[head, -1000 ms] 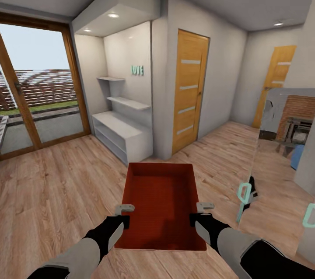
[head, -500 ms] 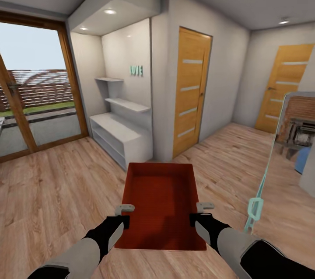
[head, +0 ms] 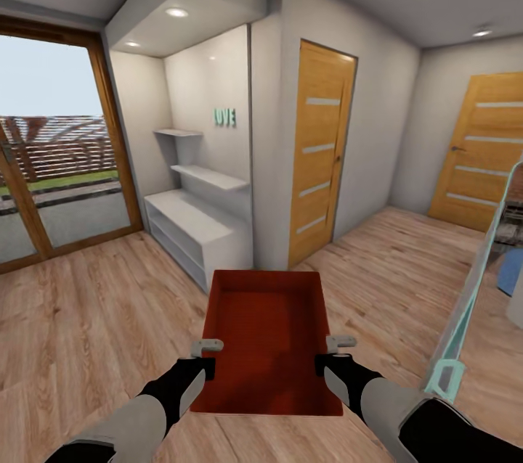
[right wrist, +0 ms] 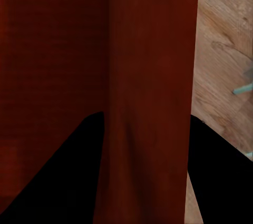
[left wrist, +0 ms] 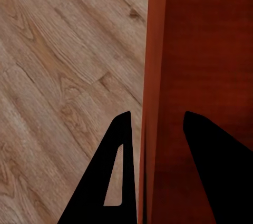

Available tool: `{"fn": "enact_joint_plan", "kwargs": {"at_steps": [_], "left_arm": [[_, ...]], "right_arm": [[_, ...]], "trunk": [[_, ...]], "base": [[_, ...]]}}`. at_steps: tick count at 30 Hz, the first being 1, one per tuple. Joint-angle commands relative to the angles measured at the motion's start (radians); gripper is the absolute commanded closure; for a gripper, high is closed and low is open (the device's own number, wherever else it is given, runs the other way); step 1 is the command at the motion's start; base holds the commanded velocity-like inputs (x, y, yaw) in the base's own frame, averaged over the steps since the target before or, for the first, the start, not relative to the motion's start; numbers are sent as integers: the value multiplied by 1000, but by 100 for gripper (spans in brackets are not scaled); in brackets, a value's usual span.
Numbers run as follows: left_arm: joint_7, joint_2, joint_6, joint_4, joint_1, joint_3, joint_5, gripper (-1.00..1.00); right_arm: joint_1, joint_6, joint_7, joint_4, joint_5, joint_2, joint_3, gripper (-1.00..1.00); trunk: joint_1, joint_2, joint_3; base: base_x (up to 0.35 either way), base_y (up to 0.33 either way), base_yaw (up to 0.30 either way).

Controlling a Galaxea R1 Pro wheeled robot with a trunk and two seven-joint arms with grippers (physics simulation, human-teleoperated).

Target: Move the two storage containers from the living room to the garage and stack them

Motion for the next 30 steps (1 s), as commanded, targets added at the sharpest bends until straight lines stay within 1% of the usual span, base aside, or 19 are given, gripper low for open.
{"fn": "enact_joint_plan", "kwargs": {"at_steps": [1, 12, 30], "left_arm": [[4, -1, 7, 2, 0, 19, -6, 100], [5, -1, 7, 2, 0, 19, -6, 100], [6, -1, 7, 2, 0, 19, -7, 100]], "right_arm": [[0, -52, -44, -3, 10, 0, 87, 100], [0, -52, -46, -3, 10, -1, 87, 100], [0, -52, -46, -2, 10, 0, 87, 100]], "trunk": [[1, -1, 0], [1, -1, 0], [1, -1, 0]], "base": [[322, 0, 0], [322, 0, -18], [322, 0, -248]]}}
